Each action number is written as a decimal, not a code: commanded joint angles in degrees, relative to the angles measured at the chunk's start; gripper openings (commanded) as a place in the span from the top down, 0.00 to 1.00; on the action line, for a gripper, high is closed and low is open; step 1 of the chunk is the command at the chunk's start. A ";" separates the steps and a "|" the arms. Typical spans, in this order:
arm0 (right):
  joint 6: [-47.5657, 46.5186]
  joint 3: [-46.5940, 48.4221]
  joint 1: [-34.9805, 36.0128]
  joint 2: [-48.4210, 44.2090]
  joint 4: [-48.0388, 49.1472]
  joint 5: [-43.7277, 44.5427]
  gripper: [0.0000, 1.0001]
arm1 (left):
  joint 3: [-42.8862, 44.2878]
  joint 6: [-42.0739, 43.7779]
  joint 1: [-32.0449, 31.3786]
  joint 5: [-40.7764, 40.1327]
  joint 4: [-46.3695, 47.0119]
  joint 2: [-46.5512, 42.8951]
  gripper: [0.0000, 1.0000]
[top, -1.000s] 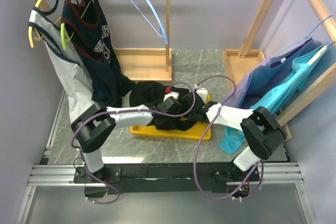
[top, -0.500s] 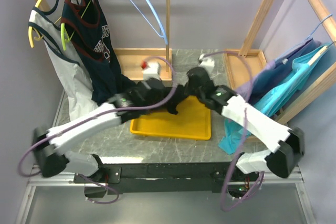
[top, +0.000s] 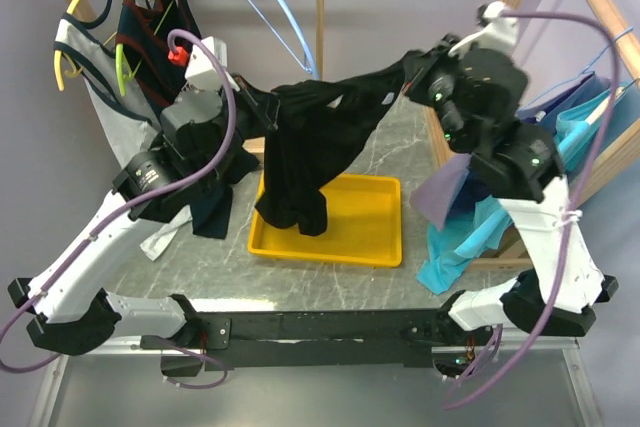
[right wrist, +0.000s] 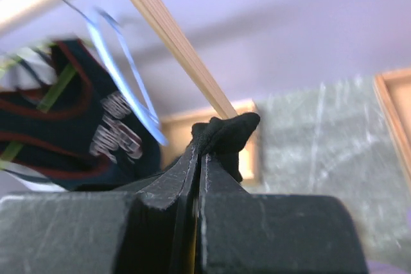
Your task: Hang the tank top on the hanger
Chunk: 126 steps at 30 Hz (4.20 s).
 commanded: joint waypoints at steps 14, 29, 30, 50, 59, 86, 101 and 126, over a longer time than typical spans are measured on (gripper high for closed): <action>-0.38 -26.81 -0.69 -5.27 7.27 -8.15 1.00 | -44.68 -5.77 7.94 18.98 18.54 -12.77 0.76; 2.52 -45.26 4.23 -12.48 11.66 -15.80 1.00 | -40.91 1.88 8.38 34.50 27.58 -2.95 0.45; 2.78 -46.23 4.23 -11.61 11.84 -15.89 1.00 | -41.44 2.23 8.38 36.11 30.73 -2.41 0.44; 2.78 -33.31 7.30 11.44 14.75 -21.00 0.32 | -57.17 -8.93 8.47 14.86 23.65 -19.70 0.30; 5.86 -47.19 7.13 -9.46 16.06 -12.03 0.27 | -37.81 -3.93 8.47 8.80 20.13 -17.73 0.29; 9.73 -57.48 7.48 -20.21 13.78 -13.87 0.26 | 36.43 39.31 4.52 -24.76 23.63 41.09 0.23; 9.55 -58.28 7.66 -21.27 14.22 -14.84 0.25 | 39.77 55.67 3.20 -36.73 34.27 50.59 0.35; 8.76 -56.52 7.66 -18.46 14.57 -15.45 0.24 | 37.23 58.92 2.23 -38.14 37.17 41.37 0.99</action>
